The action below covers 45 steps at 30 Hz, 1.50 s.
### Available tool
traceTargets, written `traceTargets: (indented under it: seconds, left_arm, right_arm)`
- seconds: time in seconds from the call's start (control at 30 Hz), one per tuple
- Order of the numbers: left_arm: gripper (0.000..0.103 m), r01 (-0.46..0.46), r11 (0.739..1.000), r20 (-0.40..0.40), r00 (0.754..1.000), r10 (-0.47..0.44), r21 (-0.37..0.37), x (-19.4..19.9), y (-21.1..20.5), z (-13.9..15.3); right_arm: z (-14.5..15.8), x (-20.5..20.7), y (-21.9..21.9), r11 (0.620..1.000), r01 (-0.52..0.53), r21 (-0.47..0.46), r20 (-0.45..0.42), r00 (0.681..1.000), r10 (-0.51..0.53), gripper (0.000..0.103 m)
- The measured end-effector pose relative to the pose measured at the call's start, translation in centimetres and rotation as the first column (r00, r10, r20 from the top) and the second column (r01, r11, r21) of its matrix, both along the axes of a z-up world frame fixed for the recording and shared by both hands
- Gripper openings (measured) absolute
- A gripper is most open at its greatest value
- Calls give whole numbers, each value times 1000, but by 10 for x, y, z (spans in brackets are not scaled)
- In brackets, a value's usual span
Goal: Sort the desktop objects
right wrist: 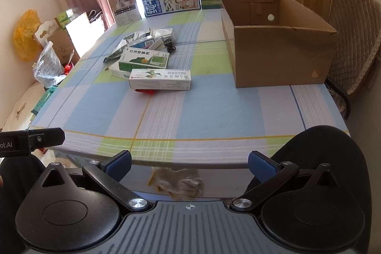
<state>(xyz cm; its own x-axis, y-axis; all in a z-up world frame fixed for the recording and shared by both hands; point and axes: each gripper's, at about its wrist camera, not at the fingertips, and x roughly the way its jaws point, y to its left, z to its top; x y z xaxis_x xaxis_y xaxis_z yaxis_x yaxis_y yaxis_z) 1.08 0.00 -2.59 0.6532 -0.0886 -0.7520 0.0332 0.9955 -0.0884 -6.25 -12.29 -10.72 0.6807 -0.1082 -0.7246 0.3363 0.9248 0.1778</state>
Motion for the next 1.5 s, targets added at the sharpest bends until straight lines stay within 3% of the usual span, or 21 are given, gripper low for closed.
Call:
traceTargets:
  seconds: [0.6,0.67,1.5]
  left_arm:
    - [102,14,1000,-8,1000,-14,-6,1,-1,-1]
    - [102,149,989,-9,989,-149,-15,2,-1,-1]
    - [102,206,978,-20,978,-206,-15,5,-1,1]
  right_arm:
    - [4,2,-1,1000,-2,-4,-8,1000,2,101]
    - [4,2,-1,1000,-2,-3,-11,1000,2,101]
    - [7,4,-3,1000,-4,-2,-17,1000,4,101]
